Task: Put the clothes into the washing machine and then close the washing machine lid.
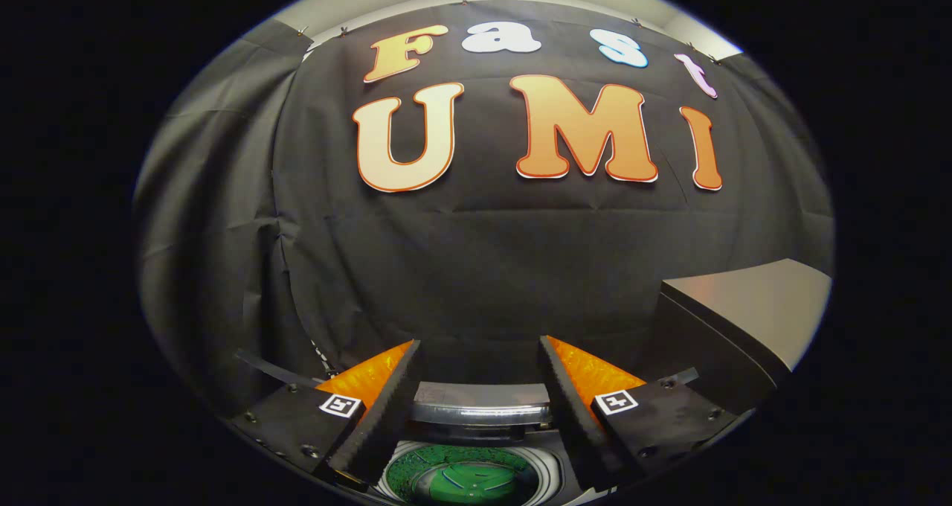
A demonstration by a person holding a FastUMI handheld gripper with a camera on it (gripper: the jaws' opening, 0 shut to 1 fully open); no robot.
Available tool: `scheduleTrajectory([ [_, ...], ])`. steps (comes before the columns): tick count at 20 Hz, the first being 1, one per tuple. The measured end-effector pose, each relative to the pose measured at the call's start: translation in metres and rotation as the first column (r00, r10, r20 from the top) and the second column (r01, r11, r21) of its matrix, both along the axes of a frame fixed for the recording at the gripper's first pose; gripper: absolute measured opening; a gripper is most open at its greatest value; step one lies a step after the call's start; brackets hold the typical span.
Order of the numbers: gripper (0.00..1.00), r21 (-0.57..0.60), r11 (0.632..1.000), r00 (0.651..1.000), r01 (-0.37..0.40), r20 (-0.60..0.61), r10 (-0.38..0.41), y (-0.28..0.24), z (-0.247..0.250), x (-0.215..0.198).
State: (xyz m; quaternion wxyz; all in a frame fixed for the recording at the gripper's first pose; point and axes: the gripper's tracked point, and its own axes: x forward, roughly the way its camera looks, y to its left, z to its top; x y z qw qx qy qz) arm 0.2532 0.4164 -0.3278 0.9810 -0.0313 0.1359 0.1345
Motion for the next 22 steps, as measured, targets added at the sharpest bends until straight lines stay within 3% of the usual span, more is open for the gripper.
scheduleTrajectory([
  [5, 0.98, -0.003, 1.0, 1.0, -0.012, -0.026, 0.012, -0.003, -0.016, -0.018],
  [14, 0.99, -0.006, 1.0, 0.976, 0.019, -0.218, -0.019, -0.026, -0.08, -0.055],
  [22, 0.99, -0.069, 0.997, 0.986, 0.018, -0.166, -0.029, -0.025, -0.03, -0.058],
])
